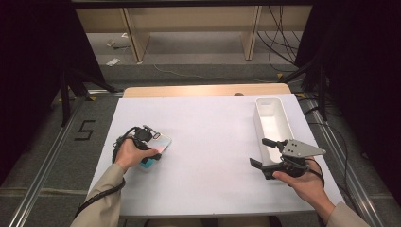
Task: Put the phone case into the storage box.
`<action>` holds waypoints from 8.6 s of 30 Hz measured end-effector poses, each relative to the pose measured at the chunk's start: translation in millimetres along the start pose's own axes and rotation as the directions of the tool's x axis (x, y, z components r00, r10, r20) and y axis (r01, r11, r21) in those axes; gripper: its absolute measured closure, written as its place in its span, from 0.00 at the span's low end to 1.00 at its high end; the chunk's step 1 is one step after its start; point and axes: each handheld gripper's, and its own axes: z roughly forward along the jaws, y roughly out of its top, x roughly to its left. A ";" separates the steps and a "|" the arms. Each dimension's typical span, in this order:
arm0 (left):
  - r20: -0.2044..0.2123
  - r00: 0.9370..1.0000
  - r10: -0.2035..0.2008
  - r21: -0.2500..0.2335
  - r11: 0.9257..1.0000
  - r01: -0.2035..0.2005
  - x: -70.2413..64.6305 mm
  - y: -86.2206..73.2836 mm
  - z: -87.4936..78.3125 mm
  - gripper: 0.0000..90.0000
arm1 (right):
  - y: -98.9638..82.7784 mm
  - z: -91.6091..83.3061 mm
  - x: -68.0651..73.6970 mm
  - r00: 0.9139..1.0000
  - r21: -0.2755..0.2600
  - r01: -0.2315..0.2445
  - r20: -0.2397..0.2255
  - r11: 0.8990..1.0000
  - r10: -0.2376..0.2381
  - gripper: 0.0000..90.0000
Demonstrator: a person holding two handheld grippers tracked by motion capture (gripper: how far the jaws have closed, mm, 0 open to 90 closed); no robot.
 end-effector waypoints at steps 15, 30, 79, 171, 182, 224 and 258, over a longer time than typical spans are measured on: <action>-0.002 1.000 0.000 -0.021 1.000 0.000 0.4 -2.6 -0.6 0.19 | -0.1 -0.1 0.2 1.000 0.001 -0.006 -0.003 1.000 0.006 0.19; 0.010 1.000 -0.021 -0.068 0.997 0.022 2.5 -7.4 -2.9 0.19 | 0.0 -0.7 -0.4 1.000 -0.008 -0.009 -0.003 1.000 0.009 0.19; 0.012 1.000 0.007 -0.443 0.896 -0.001 -33.2 6.2 -43.3 0.19 | 15.9 7.2 -4.5 0.997 -0.084 -0.068 0.034 0.994 0.071 0.18; 0.080 0.971 0.224 -0.499 0.853 -0.156 -132.3 22.9 -36.2 0.19 | 62.5 115.7 2.5 0.994 -0.052 -0.113 -0.003 0.992 0.113 0.17; 0.080 0.969 0.234 -0.498 0.851 -0.165 -138.5 24.2 -33.0 0.19 | 62.0 118.8 1.1 0.993 -0.053 -0.120 0.001 0.991 0.120 0.17; 0.073 0.960 0.269 -0.510 0.838 -0.196 -157.6 26.0 -34.4 0.19 | 50.4 148.7 1.9 0.974 0.014 -0.221 -0.037 0.975 0.221 0.23; 0.081 0.960 0.268 -0.522 0.832 -0.188 -157.9 25.8 -33.1 0.19 | 46.7 154.2 0.7 0.926 0.035 -0.368 -0.080 0.929 0.369 0.63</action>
